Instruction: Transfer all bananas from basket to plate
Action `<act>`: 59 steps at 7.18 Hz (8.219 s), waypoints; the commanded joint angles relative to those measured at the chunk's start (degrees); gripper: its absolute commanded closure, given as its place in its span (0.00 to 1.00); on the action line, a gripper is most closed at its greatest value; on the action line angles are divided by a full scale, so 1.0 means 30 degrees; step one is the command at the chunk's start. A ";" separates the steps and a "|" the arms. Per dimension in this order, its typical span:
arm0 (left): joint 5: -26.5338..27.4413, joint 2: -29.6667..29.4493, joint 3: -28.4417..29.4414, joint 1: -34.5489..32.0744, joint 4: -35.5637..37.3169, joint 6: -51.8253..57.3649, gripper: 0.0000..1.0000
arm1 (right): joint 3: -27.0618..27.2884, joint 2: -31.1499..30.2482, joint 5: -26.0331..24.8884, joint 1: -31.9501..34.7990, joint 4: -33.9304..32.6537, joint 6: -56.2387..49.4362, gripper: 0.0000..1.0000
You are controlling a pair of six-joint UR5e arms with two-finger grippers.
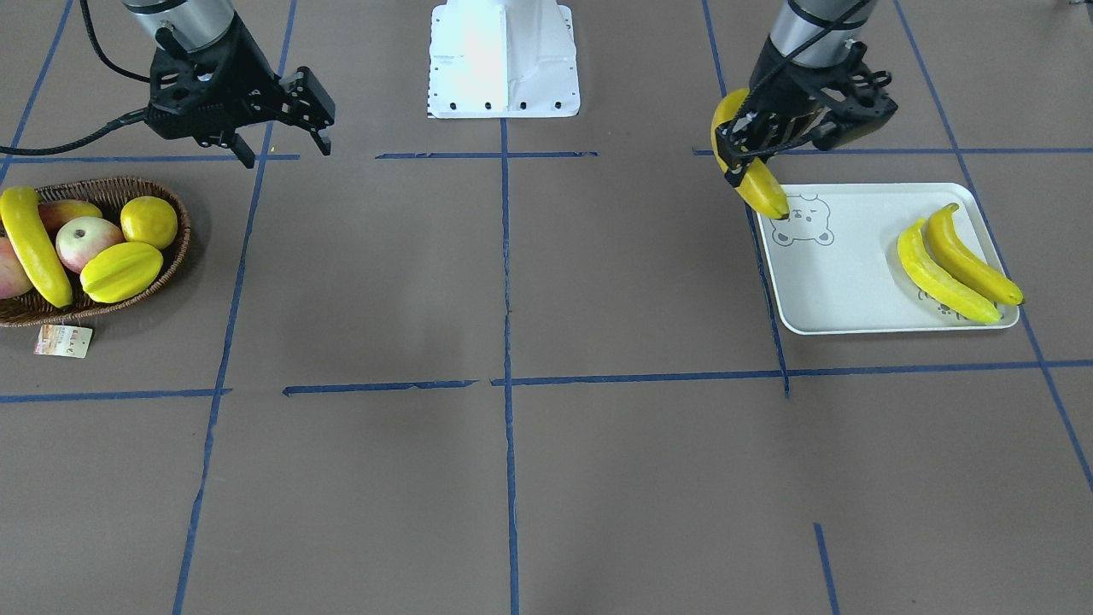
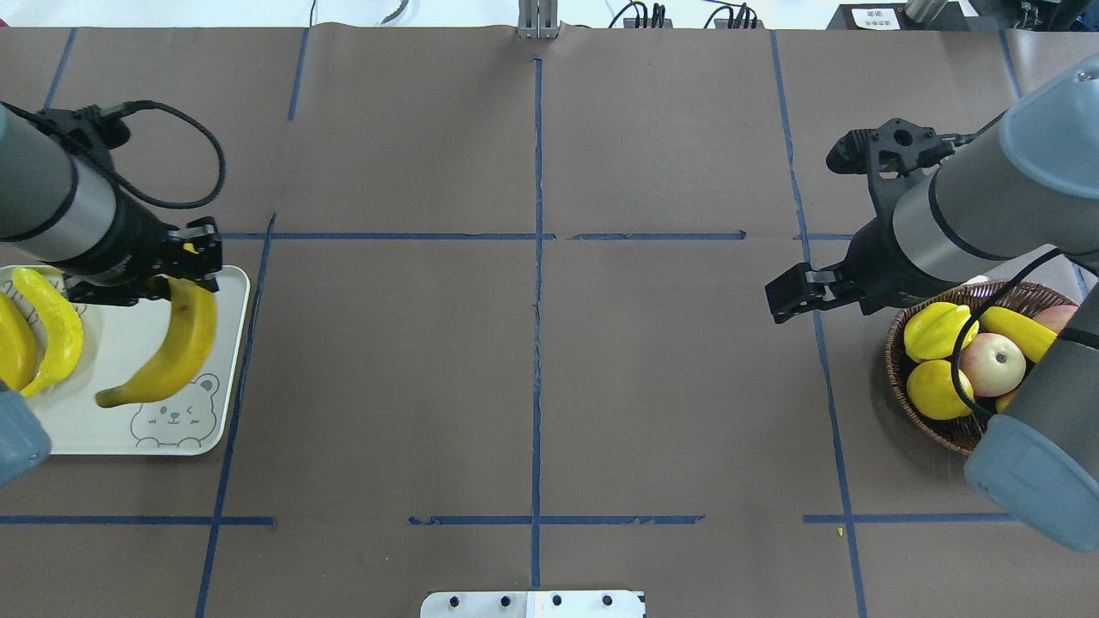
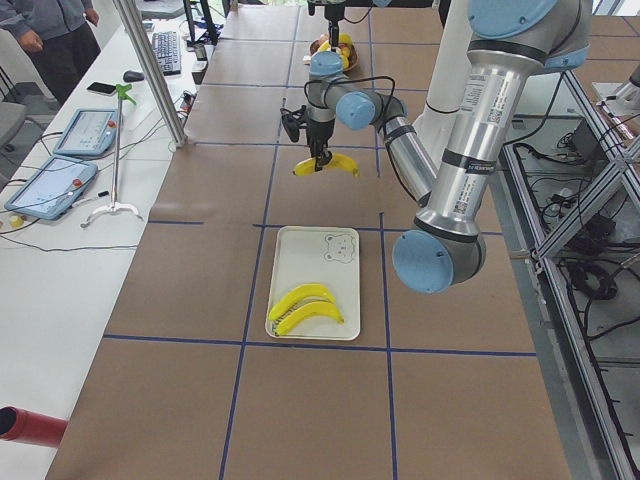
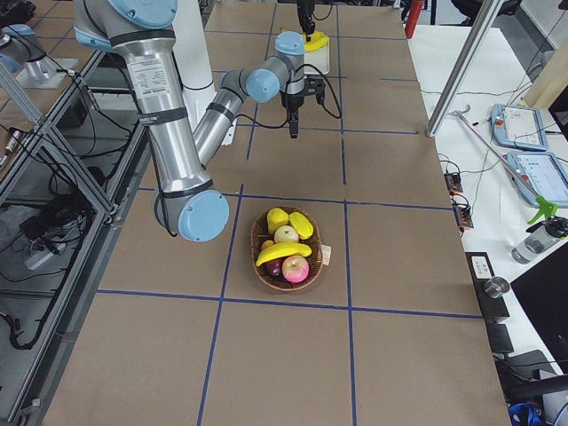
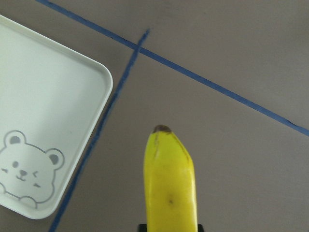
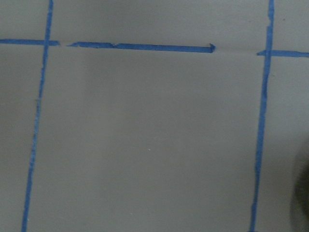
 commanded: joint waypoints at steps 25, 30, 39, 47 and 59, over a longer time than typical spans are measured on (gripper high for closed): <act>0.2938 0.0569 0.4339 0.2596 -1.0097 -0.1216 0.00 | 0.3014 -0.7435 -0.0053 0.3328 -0.0880 -0.9506 0.00; 0.2793 0.0594 0.3929 0.2864 -0.9980 -0.1069 0.00 | -0.3324 -1.3500 0.0238 0.3857 1.4144 -1.0665 0.01; 0.2764 0.0506 0.3636 0.2923 -1.0009 -0.1187 0.00 | -0.7562 -1.2394 -0.0728 0.3595 1.5907 -1.0666 0.19; 0.2354 0.0477 0.3665 0.2952 -1.0009 -0.1187 0.00 | -0.7329 -1.2394 -0.0376 0.3448 1.6141 -1.0782 0.80; 0.1387 -0.2416 0.3927 0.3128 -1.0273 -0.2116 0.00 | -0.5335 -0.5348 0.2936 0.2960 1.6200 -0.1608 1.00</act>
